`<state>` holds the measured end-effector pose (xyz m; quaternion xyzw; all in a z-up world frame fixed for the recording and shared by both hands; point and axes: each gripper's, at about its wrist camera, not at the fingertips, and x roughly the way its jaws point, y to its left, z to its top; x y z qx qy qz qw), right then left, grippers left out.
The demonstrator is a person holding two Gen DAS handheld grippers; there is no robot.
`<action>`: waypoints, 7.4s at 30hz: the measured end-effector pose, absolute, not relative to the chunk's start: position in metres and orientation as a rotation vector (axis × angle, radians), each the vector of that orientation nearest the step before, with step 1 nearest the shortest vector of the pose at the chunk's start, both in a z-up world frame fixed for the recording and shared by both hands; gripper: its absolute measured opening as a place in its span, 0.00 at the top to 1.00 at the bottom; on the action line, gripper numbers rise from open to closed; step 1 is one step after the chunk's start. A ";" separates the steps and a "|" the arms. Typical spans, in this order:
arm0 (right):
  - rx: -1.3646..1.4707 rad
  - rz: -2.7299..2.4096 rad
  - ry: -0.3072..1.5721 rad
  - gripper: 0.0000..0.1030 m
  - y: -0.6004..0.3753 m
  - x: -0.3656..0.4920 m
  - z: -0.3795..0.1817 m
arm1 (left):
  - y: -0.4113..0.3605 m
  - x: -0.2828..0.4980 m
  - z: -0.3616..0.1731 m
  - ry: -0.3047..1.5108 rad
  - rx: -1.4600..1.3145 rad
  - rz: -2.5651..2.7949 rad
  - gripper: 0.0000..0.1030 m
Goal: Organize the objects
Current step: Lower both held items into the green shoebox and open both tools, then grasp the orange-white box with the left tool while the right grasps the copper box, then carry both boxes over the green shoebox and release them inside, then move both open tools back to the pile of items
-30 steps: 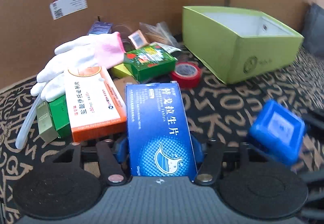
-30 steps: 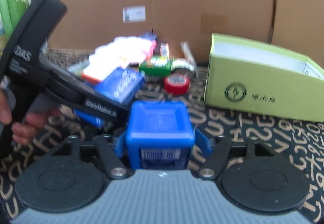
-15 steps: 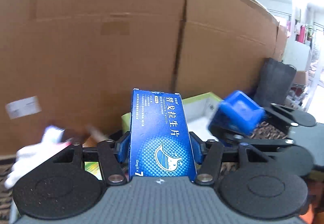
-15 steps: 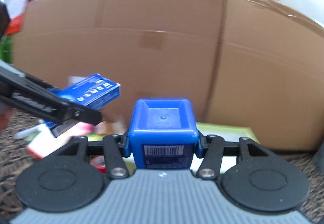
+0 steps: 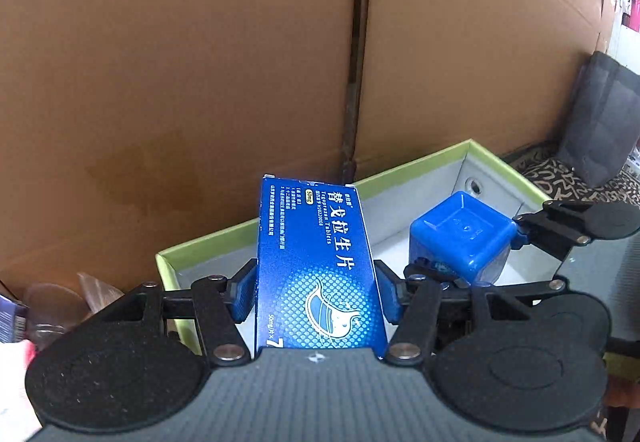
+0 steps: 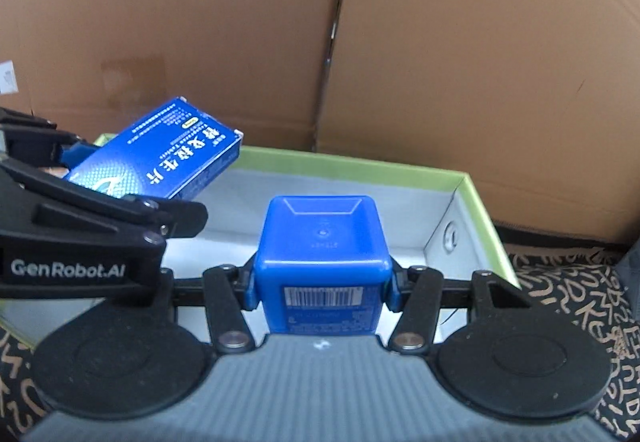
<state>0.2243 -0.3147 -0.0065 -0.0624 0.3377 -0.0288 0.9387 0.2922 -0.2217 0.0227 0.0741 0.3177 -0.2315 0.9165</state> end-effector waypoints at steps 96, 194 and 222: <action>0.079 0.343 0.652 0.48 -0.166 -0.002 -0.054 | 0.023 0.086 -0.014 0.704 0.014 -0.298 0.57; 0.032 0.217 0.534 0.00 -0.160 0.010 -0.047 | 0.048 0.067 -0.029 0.657 -0.225 -0.148 0.13; -0.041 0.317 0.546 0.00 -0.119 0.033 -0.045 | 0.083 0.105 -0.043 0.703 -0.112 -0.256 0.16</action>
